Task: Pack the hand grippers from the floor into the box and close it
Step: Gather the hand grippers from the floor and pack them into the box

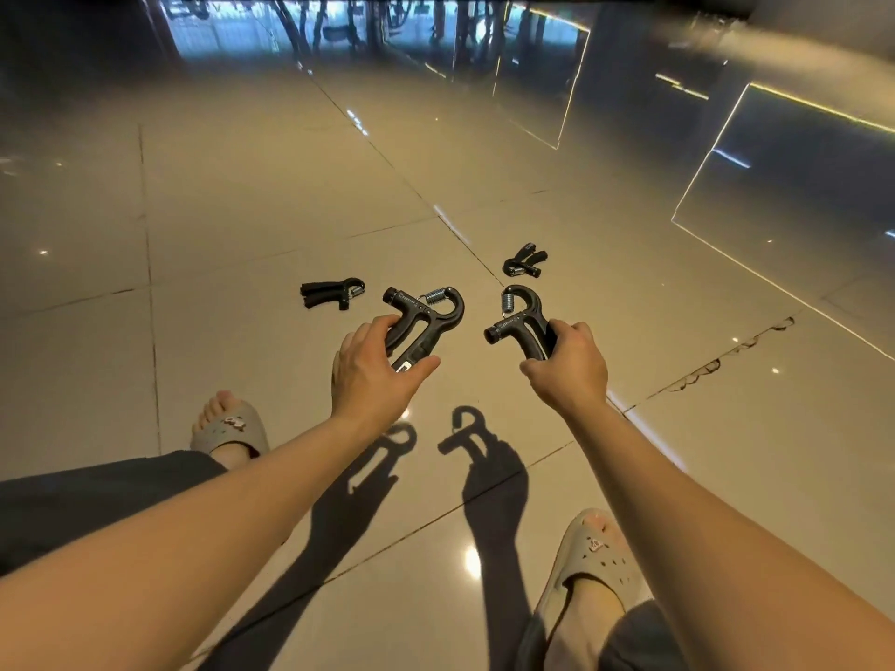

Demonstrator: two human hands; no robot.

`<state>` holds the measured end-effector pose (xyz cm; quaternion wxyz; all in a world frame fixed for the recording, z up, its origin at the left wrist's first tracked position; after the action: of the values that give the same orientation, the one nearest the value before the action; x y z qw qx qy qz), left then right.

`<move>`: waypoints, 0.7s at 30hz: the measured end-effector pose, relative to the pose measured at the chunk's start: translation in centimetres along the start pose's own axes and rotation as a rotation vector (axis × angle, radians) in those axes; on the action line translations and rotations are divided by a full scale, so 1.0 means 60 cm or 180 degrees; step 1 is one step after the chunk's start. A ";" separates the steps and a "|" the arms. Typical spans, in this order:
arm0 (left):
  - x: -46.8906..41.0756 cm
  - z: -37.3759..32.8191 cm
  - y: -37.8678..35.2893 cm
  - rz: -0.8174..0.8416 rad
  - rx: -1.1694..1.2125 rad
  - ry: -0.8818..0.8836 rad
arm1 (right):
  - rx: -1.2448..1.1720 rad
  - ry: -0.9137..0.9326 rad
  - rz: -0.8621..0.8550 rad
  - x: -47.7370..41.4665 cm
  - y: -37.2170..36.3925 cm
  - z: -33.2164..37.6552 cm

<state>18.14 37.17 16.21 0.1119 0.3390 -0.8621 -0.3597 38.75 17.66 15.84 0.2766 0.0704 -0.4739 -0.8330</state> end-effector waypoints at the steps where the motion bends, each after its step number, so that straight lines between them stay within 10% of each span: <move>1: 0.029 -0.020 0.019 -0.0028 -0.0028 -0.0033 | 0.0007 0.0006 -0.0036 0.032 0.022 0.002; 21: 0.591 -0.418 0.151 0.0048 0.0000 -0.1136 | 0.0229 0.0094 -0.0464 0.725 0.399 -0.068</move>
<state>-1.88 4.60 38.67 -0.0402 0.2633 -0.8708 -0.4133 13.33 -17.87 39.75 0.2194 0.1269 -0.4930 -0.8323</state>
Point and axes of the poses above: each hand's wrist, its own x-axis away from the middle knuckle, its own y-axis out of the back of the hand, z = x × y, the point moved 10 cm from there along -x, towards the middle knuckle, and after that the axes turned 13 degrees about z, right-handed, at the moved point
